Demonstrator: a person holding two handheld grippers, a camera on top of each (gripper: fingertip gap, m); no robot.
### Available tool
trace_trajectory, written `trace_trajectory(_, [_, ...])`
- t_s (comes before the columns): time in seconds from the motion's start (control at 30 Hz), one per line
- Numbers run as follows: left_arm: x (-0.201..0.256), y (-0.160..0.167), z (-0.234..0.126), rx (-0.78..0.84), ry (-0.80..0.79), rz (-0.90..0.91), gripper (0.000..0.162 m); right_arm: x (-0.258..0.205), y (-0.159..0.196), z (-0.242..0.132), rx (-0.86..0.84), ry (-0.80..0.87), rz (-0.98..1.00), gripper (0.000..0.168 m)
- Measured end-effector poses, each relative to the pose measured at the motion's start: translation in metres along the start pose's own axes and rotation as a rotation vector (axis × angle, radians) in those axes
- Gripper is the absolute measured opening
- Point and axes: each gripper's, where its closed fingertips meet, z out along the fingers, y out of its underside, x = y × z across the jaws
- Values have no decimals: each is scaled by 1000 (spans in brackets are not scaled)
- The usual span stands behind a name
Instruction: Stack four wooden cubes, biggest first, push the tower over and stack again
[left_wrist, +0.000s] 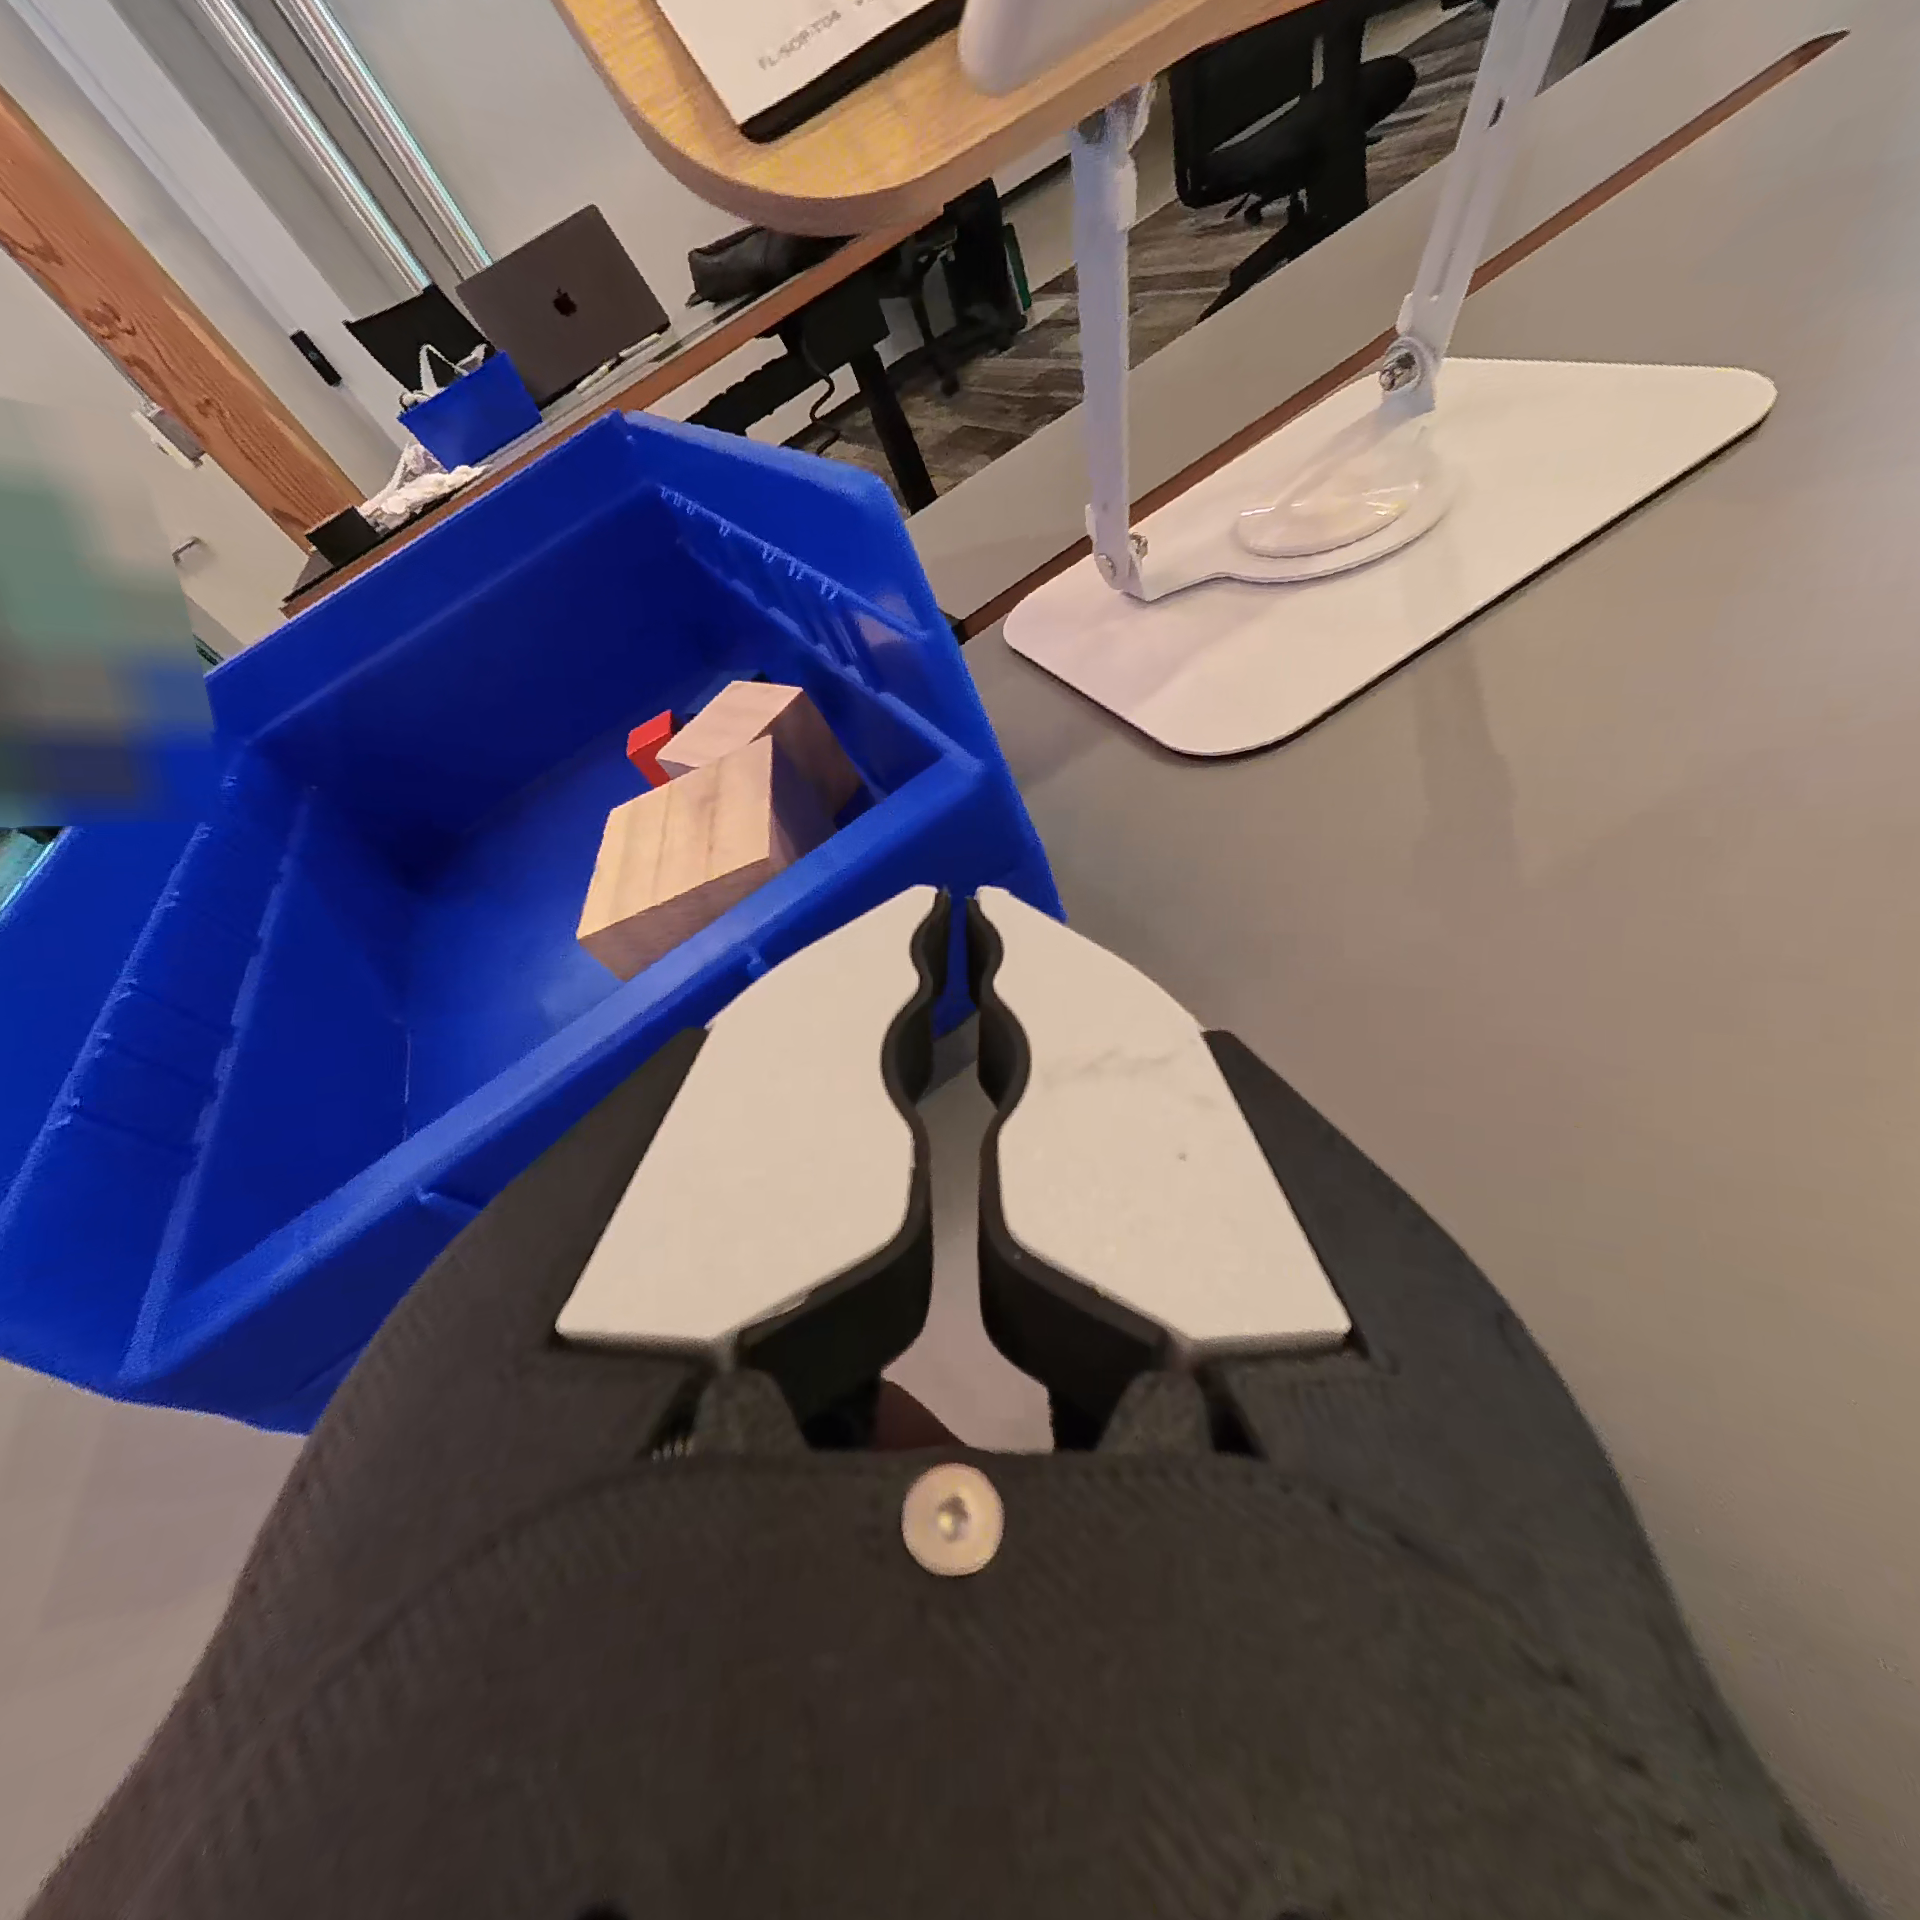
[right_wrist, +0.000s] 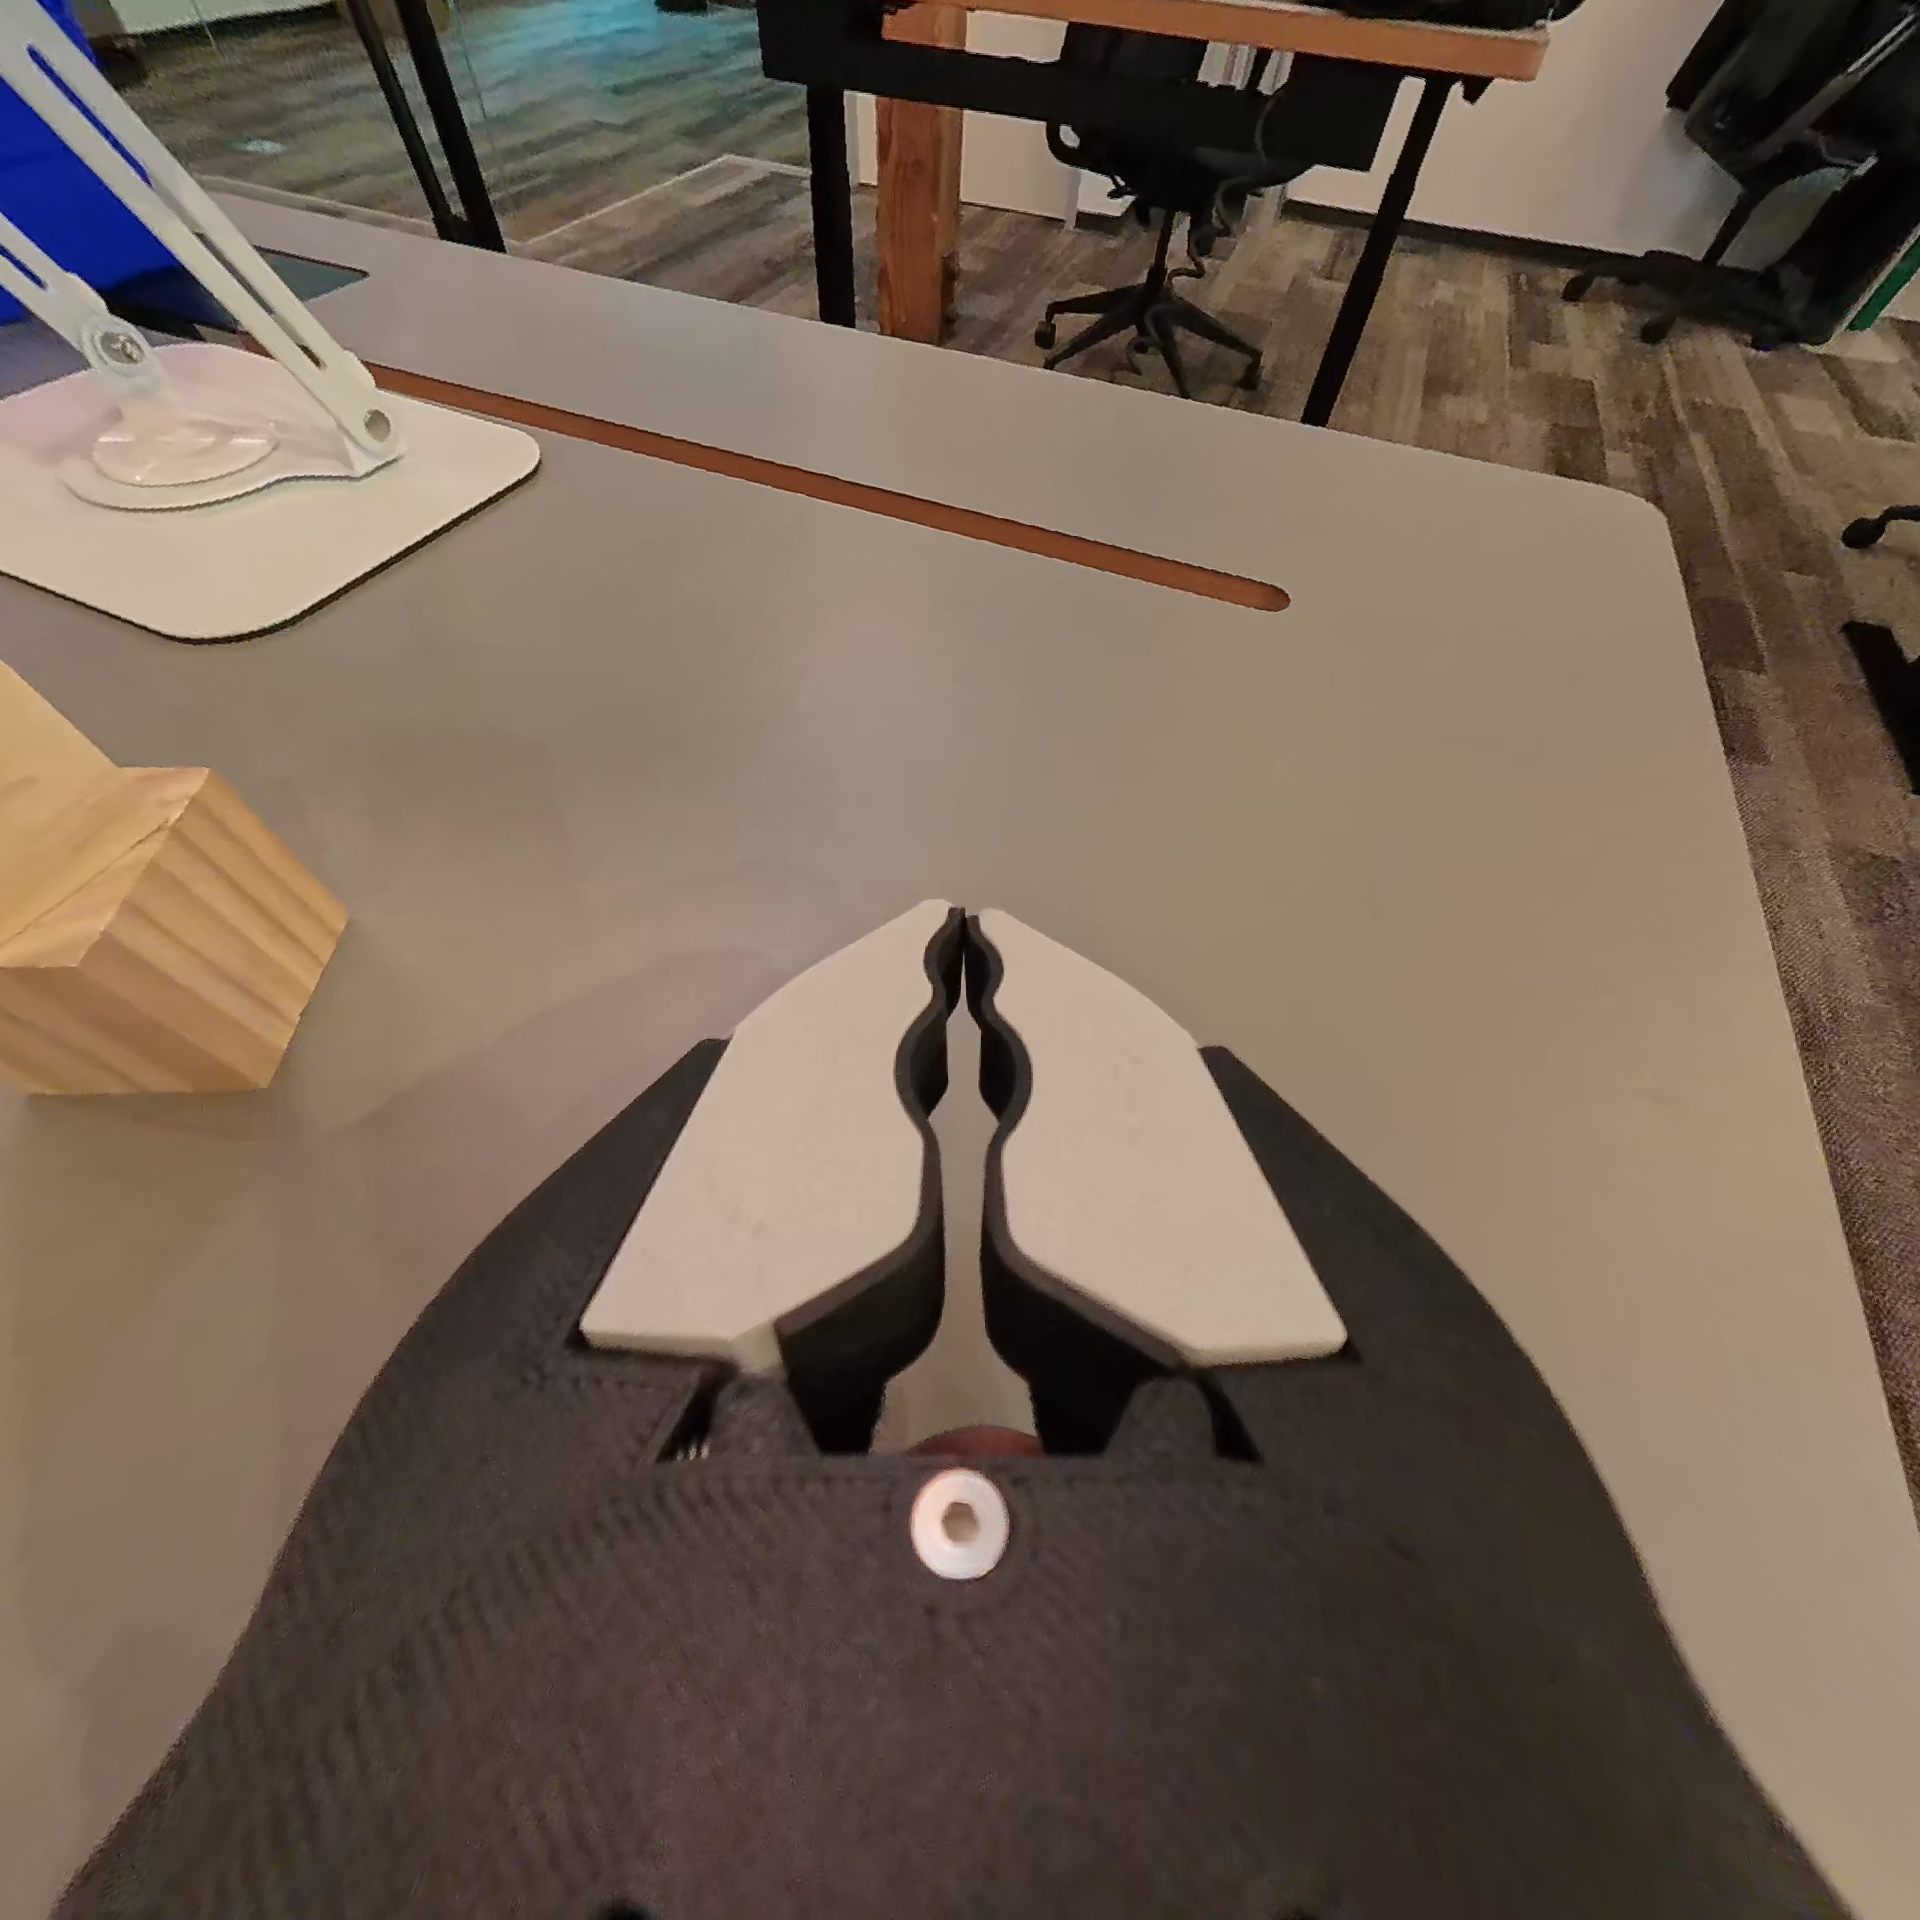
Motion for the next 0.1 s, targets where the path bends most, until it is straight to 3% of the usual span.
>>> trace_trajectory(0.1, [-13,2,0,-7,-49,-61,0,1,1,-2,1,8,-8,0])
